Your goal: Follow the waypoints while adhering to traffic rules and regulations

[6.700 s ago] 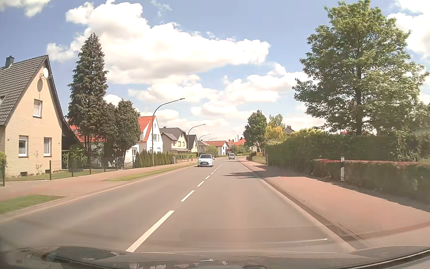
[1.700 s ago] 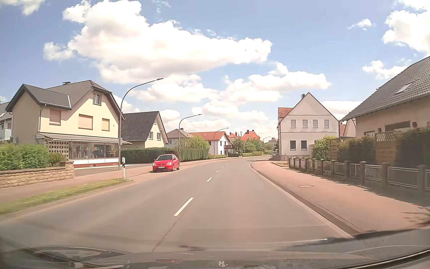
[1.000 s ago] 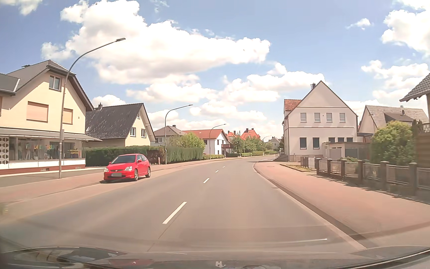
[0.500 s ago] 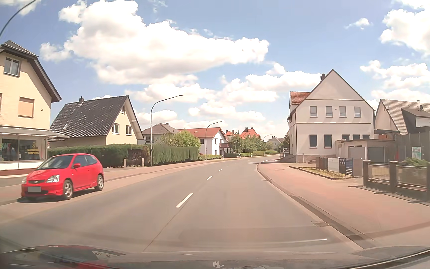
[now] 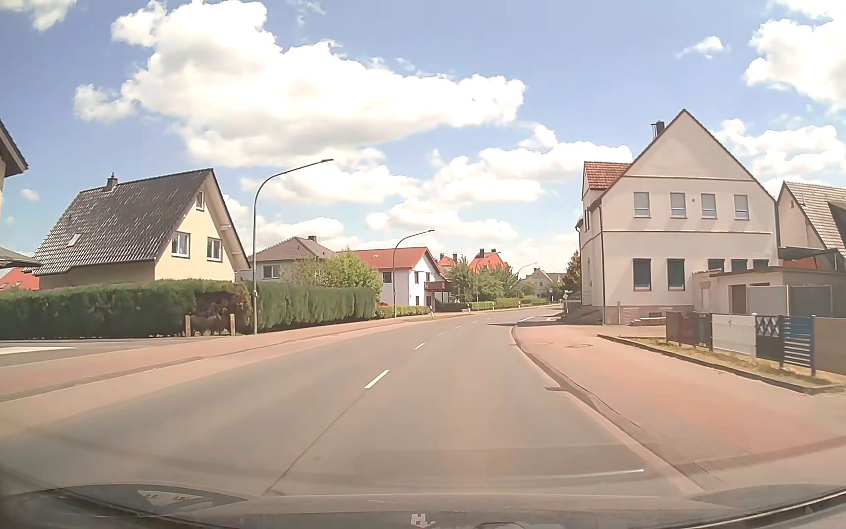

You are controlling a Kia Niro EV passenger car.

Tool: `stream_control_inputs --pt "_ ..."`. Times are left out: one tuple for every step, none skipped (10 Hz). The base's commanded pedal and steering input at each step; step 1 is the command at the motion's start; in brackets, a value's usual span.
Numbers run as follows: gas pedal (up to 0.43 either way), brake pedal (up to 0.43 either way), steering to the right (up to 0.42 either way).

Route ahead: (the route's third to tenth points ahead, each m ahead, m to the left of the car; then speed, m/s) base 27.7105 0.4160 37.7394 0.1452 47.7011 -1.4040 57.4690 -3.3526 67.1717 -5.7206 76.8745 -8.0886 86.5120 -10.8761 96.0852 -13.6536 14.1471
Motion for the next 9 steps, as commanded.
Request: stream_control_inputs --pt "0.150 0.000 0.004" --pt "0.150 0.000 0.004" --pt "0.150 0.000 0.004" --pt "0.150 0.000 0.004" --pt "0.138 0.000 0.003" --pt "0.138 0.000 0.004" --pt "0.130 0.000 0.004" --pt "0.130 0.000 0.006" --pt "0.130 0.000 0.008"
